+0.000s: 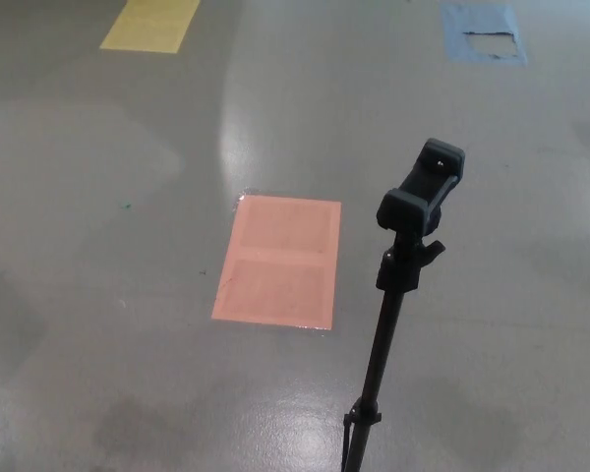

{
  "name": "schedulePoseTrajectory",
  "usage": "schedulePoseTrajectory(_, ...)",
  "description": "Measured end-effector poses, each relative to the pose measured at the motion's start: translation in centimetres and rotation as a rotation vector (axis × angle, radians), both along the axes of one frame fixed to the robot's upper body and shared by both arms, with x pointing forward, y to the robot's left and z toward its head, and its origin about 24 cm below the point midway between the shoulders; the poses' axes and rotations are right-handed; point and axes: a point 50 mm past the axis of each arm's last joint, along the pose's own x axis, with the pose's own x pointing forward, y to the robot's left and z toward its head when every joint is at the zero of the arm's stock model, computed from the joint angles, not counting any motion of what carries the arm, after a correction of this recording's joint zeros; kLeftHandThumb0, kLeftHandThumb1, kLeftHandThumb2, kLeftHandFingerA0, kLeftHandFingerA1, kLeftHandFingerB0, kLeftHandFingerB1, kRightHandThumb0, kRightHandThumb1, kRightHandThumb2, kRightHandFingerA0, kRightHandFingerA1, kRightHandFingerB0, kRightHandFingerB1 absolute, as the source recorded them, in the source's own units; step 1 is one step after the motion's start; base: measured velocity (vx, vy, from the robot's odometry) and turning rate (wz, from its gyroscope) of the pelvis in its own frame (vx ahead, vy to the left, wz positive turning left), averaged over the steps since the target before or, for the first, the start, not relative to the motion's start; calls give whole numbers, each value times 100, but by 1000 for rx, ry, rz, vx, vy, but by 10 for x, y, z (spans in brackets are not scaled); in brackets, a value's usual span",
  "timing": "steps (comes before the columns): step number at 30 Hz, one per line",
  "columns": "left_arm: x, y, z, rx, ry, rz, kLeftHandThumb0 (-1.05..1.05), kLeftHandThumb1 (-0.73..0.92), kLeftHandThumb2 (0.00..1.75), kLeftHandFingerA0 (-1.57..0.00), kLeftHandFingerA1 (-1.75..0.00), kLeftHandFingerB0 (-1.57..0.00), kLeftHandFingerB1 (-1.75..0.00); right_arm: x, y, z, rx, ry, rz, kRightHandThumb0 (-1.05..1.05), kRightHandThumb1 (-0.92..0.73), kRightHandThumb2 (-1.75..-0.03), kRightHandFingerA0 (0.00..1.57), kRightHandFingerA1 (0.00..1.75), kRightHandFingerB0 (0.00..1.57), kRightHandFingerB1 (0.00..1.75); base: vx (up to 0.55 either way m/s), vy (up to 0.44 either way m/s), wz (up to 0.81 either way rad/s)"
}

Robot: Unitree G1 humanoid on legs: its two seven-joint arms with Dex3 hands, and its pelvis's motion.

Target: The robot uses its left hand to grab the top of a phone stand kept on the floor and rotates it anti-clockwise

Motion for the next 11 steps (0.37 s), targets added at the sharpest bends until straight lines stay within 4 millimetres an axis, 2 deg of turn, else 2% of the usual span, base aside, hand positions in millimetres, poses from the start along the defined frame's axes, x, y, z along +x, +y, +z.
schedulePoseTrajectory(6,2,-6,-2,-10,-2,-8,-67,81,67,-29,-32,-8,-21,1,-3,2,-6,-8,-1,-48,-71,-80,31,46,12,36,0,0,0)
schedulePoseTrajectory(7,2,-7,-3,-13,-2,-11,-70,68,98,-29,-48,-3,-28,1,-4,2,-7,-10,-2,-48,-70,-81,32,47,13,36,0,0,0)
schedulePoseTrajectory(9,3,-11,-5,-18,-1,-18,-70,68,98,-29,-48,-3,-28,0,-7,3,-11,-12,-7,-48,-70,-81,32,47,13,36,0,0,0)
schedulePoseTrajectory(10,3,-11,-5,-18,-1,-20,-66,81,66,-31,-32,-9,-21,0,-7,3,-12,-12,-8,-47,-70,-80,34,48,13,37,0,0,0)
schedulePoseTrajectory(11,3,-11,-5,-18,-1,-21,-66,81,66,-31,-32,-9,-21,0,-8,3,-12,-12,-9,-47,-70,-80,34,48,13,37,0,0,0)
